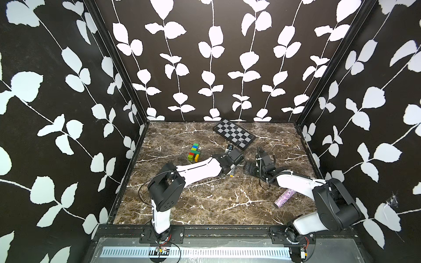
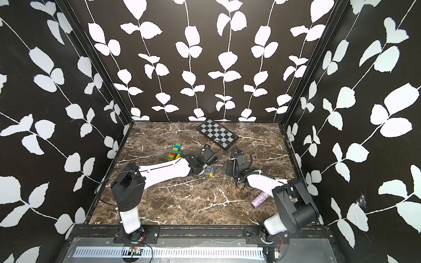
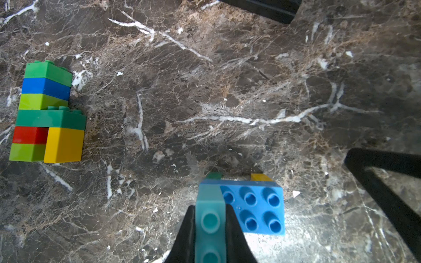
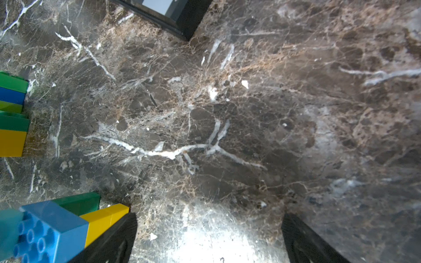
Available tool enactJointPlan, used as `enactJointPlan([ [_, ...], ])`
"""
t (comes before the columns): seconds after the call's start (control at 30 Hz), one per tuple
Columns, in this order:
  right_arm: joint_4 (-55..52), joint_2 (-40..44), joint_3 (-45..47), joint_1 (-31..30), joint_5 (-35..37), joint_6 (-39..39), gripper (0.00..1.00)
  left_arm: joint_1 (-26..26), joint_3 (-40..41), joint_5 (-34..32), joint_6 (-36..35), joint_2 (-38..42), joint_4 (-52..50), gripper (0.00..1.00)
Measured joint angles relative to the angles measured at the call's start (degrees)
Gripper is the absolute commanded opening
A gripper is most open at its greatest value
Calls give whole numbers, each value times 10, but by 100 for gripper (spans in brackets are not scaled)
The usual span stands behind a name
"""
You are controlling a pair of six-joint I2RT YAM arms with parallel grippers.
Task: Assemble the letter h with lego
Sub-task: Assemble the lego brick with the lego brick.
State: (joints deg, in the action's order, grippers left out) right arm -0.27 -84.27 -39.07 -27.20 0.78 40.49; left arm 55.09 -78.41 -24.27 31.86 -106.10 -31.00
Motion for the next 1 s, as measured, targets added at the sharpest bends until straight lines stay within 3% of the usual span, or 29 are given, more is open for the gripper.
enactJointPlan([
  [1.0,13,0,0,0,-14,-2,97,-2,74,7,1,36,94,0],
])
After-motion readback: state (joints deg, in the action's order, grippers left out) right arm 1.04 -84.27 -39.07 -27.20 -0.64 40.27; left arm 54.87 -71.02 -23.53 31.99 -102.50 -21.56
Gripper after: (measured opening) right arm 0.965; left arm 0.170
